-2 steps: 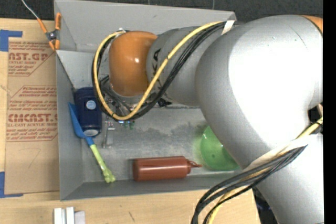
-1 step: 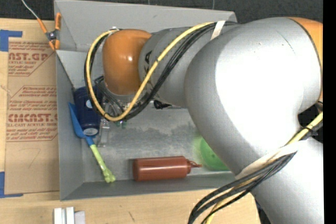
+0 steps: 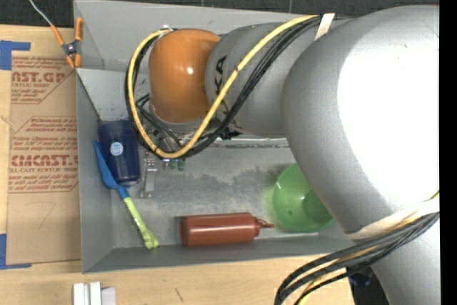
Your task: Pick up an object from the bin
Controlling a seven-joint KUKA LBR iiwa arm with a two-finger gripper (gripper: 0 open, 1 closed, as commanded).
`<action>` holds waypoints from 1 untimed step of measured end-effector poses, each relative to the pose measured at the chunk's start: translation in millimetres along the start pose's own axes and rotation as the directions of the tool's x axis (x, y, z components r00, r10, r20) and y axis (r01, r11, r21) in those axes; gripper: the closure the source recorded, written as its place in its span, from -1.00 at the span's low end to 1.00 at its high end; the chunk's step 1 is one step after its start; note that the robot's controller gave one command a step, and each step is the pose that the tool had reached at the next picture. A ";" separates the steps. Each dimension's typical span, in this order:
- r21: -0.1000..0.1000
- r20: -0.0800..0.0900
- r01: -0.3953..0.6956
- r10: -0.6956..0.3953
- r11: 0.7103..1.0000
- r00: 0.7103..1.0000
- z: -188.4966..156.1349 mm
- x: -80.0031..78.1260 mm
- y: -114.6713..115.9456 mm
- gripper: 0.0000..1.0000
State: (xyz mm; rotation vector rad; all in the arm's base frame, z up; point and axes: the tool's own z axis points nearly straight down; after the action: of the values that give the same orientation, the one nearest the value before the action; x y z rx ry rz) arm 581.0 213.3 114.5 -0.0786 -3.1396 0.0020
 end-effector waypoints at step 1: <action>0.015 -0.009 -0.060 0.060 0.998 0.998 -11.0 -2.8 10.2 -1.00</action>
Offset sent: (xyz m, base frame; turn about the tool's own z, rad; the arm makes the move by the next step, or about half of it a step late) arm -0.0142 -0.0087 -0.0364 -0.1182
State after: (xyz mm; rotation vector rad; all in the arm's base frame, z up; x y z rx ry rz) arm 584.3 223.4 125.4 -0.1725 -3.1262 0.0249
